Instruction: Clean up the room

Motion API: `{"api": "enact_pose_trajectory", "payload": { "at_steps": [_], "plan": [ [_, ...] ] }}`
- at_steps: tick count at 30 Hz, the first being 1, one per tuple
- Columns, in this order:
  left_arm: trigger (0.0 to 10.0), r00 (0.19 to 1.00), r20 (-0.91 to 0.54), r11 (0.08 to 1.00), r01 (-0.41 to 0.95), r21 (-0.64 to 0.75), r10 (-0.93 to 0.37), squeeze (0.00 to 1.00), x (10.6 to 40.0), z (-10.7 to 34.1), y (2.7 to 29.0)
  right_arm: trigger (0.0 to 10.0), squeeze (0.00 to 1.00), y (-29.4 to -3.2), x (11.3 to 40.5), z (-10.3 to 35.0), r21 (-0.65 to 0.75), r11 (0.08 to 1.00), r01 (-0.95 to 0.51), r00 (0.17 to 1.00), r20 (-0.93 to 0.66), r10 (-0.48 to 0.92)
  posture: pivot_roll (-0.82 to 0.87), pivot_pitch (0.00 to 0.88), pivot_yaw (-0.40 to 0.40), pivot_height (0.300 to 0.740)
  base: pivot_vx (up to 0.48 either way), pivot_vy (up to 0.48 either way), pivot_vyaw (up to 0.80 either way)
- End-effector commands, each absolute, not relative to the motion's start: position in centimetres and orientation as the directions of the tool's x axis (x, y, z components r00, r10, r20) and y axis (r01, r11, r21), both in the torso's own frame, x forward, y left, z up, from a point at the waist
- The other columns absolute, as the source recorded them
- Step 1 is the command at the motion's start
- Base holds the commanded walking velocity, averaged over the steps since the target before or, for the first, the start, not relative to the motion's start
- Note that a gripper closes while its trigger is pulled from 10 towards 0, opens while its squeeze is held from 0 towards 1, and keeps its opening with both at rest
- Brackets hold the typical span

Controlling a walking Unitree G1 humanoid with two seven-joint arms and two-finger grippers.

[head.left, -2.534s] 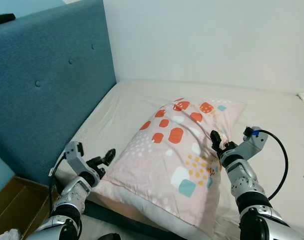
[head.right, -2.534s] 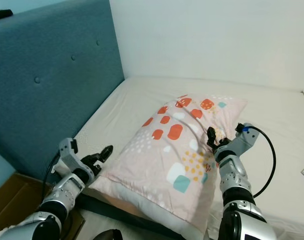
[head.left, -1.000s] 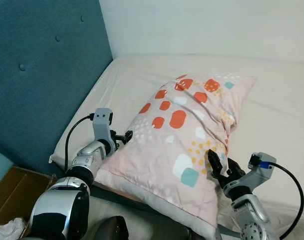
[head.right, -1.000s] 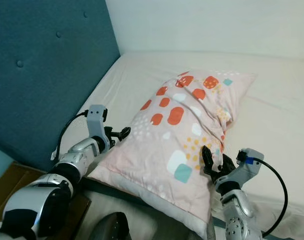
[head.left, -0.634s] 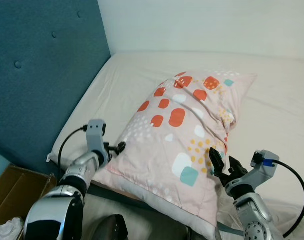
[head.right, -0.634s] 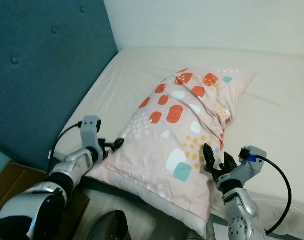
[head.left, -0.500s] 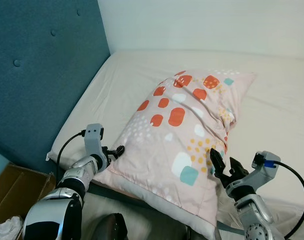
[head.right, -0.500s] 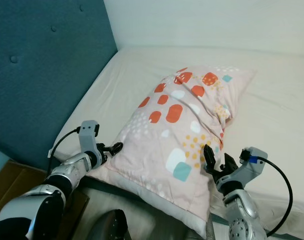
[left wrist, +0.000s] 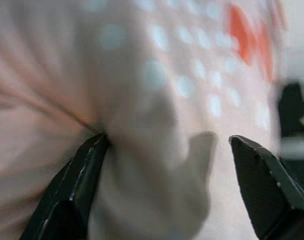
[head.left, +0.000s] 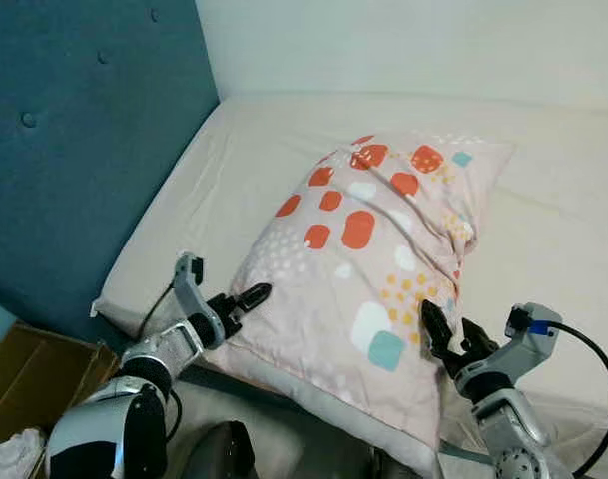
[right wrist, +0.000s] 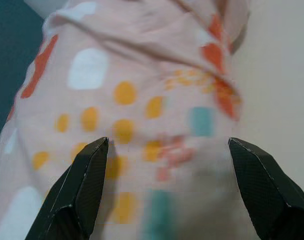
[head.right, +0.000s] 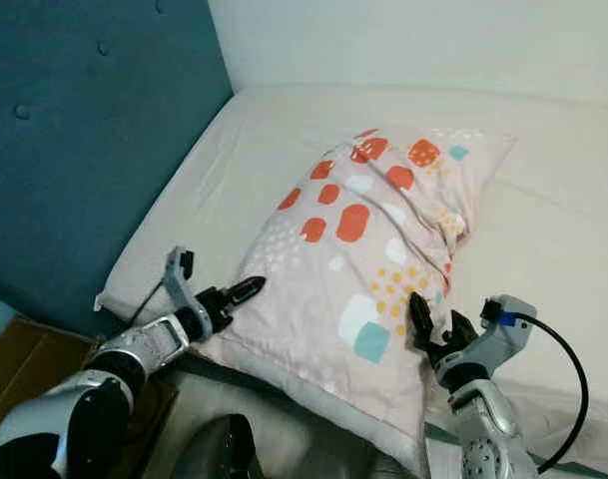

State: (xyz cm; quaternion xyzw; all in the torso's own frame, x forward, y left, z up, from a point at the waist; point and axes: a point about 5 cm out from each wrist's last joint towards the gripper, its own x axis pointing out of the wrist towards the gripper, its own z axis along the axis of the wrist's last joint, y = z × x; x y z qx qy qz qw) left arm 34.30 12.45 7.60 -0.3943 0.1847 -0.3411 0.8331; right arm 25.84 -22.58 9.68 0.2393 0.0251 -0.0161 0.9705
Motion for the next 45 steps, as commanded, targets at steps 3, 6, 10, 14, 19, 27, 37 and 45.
{"api": "enact_pose_trajectory", "payload": {
  "at_steps": [3,6,10,14,19,27,37,45],
  "plan": [
    [10.0,0.592,0.004,0.340,0.468,-0.816,-0.806,1.00,32.9,6.7,11.0,10.0,0.00,-22.8,25.4,9.3,0.466,0.883,0.063,0.996,-0.083,-0.027,-0.20,0.266,0.067,0.591,0.000,0.000,0.00],
    [10.0,0.558,0.026,0.302,0.486,-0.820,-0.829,1.00,32.7,6.7,10.6,10.0,0.00,-22.8,25.5,9.3,0.465,0.883,0.065,0.996,-0.085,-0.028,-0.20,0.259,0.066,0.591,0.000,0.000,0.00],
    [10.0,0.492,0.047,0.254,0.526,-0.812,-0.869,0.00,32.1,6.5,10.1,10.0,0.00,-22.8,25.8,9.4,0.465,0.883,0.063,0.996,-0.083,-0.027,-0.19,0.252,0.067,0.591,0.000,0.000,0.00],
    [10.0,0.459,0.029,0.262,0.556,-0.789,-0.888,0.00,31.8,6.2,9.8,10.0,0.00,-22.8,26.1,9.5,0.467,0.882,0.060,0.997,-0.080,-0.026,-0.18,0.242,0.067,0.591,0.000,0.000,0.00],
    [10.0,0.413,0.024,0.257,0.609,-0.750,-0.910,0.00,31.3,6.0,9.1,10.0,0.00,-22.7,26.4,9.4,0.468,0.882,0.056,0.996,-0.082,-0.020,-0.17,0.224,0.058,0.591,0.000,0.000,0.00],
    [7.9,0.365,0.053,0.221,0.666,-0.712,-0.930,0.00,31.3,6.6,7.6,10.0,0.00,-22.5,27.2,9.8,0.471,0.881,0.046,0.997,-0.070,-0.014,-0.17,0.235,0.052,0.591,0.000,0.000,0.00],
    [0.0,0.359,0.126,0.175,0.694,-0.698,-0.925,0.00,31.8,8.0,6.5,10.0,0.00,-22.1,27.3,9.5,0.473,0.880,0.036,0.997,-0.078,0.001,-0.16,0.224,0.042,0.591,0.000,0.000,0.00],
    [0.0,0.461,0.089,0.295,0.692,-0.659,-0.883,0.00,33.3,9.1,6.6,10.0,0.00,-21.7,27.9,9.8,0.477,0.879,0.020,0.997,-0.069,0.015,-0.16,0.234,0.040,0.591,0.000,0.000,0.00]
  ]
}}
